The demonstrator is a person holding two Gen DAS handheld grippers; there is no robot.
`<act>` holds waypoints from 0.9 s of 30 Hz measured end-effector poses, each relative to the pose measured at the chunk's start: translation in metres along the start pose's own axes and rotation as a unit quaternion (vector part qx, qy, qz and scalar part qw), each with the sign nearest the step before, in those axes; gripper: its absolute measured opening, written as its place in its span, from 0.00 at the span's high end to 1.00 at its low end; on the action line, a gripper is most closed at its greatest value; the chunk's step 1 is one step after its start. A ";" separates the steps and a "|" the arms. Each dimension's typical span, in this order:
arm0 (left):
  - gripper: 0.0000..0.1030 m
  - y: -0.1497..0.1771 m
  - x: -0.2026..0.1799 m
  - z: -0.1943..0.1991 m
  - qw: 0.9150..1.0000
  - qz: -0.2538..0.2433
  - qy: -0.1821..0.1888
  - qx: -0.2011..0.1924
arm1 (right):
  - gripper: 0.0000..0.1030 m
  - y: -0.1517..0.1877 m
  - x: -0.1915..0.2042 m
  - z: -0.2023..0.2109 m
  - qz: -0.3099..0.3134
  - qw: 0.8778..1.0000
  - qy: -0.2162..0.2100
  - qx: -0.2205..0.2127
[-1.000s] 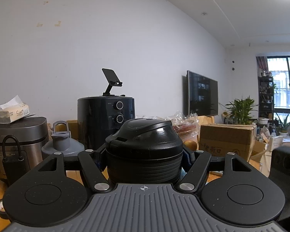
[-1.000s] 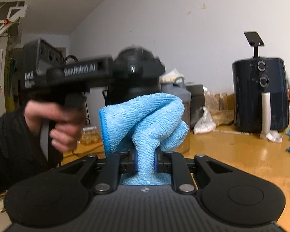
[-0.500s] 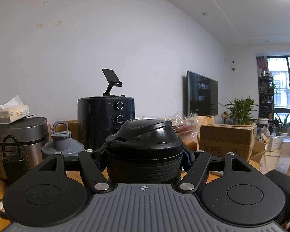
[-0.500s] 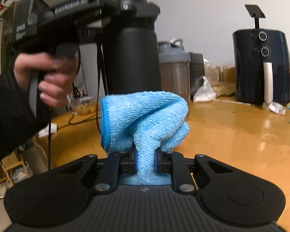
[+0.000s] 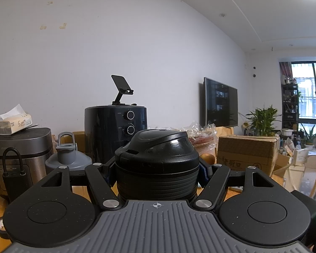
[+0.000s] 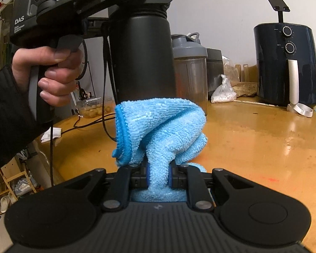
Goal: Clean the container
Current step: 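Wipe the towel down toward the bottle base with the right gripper while the left holds it, then rub the blue towel around the bottle body with the right gripper while the left holds it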
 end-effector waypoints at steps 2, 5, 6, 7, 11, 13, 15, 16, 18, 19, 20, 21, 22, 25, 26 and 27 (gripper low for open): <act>0.34 0.000 0.000 0.000 1.000 0.000 0.000 0.001 | 0.92 0.000 0.000 0.000 -0.002 1.000 0.001 -0.003; 0.34 0.000 0.000 0.000 1.000 0.001 0.000 0.002 | 0.92 -0.001 0.001 0.001 -0.002 1.000 0.004 -0.006; 0.34 0.000 0.000 0.001 1.000 0.000 0.000 0.002 | 0.92 -0.002 0.001 0.001 -0.002 1.000 0.005 -0.009; 0.34 0.001 -0.001 0.001 1.000 0.000 0.000 0.002 | 0.92 -0.002 0.001 0.002 -0.003 1.000 0.005 -0.011; 0.34 0.001 -0.002 0.001 1.000 0.000 0.000 0.002 | 0.92 -0.006 0.001 0.005 -0.006 1.000 0.007 -0.021; 0.34 0.001 -0.002 0.001 1.000 0.000 0.000 0.003 | 0.92 -0.010 0.001 0.008 -0.005 1.000 0.008 -0.030; 0.34 0.001 -0.002 0.001 1.000 0.000 0.000 0.002 | 0.92 -0.015 0.002 0.012 -0.005 0.999 0.008 -0.040; 0.34 0.002 -0.003 0.001 1.000 0.000 0.000 0.002 | 0.92 -0.018 0.003 0.014 -0.005 0.999 0.008 -0.044; 0.34 0.003 -0.004 0.002 1.000 0.000 0.000 0.002 | 0.92 -0.024 0.003 0.018 -0.003 0.999 0.008 -0.053; 0.34 0.002 -0.003 0.001 1.000 0.000 0.000 0.002 | 0.92 -0.027 0.004 0.020 -0.002 0.998 0.009 -0.058; 0.34 0.001 -0.002 0.001 1.000 0.000 0.000 0.002 | 0.92 -0.030 0.004 0.022 -0.001 0.998 0.009 -0.063; 0.34 0.001 -0.002 0.001 1.000 0.000 0.000 0.002 | 0.92 -0.033 0.005 0.024 0.000 0.998 0.009 -0.067; 0.34 0.001 -0.002 0.001 1.000 0.000 0.000 0.002 | 0.92 -0.036 0.006 0.026 0.001 0.997 0.009 -0.072; 0.34 0.001 -0.003 0.001 1.000 0.000 0.000 0.003 | 0.92 -0.043 0.007 0.033 0.002 0.996 0.009 -0.085; 0.34 0.001 -0.003 0.001 1.000 0.000 0.000 0.003 | 0.92 -0.046 0.008 0.035 0.002 0.996 0.009 -0.090; 0.34 0.000 -0.003 0.001 1.000 0.000 0.000 0.003 | 0.92 -0.049 0.008 0.038 0.001 0.995 0.009 -0.096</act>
Point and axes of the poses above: each gripper's, at about its wrist camera, not at the fingertips, and z roughly against the way its jaws point, x to its left, y to its underside, the point moved 5 cm from there along -z, roughly the way its jaws point, and after that the axes turned 8 degrees about x, right-handed, at the moved point
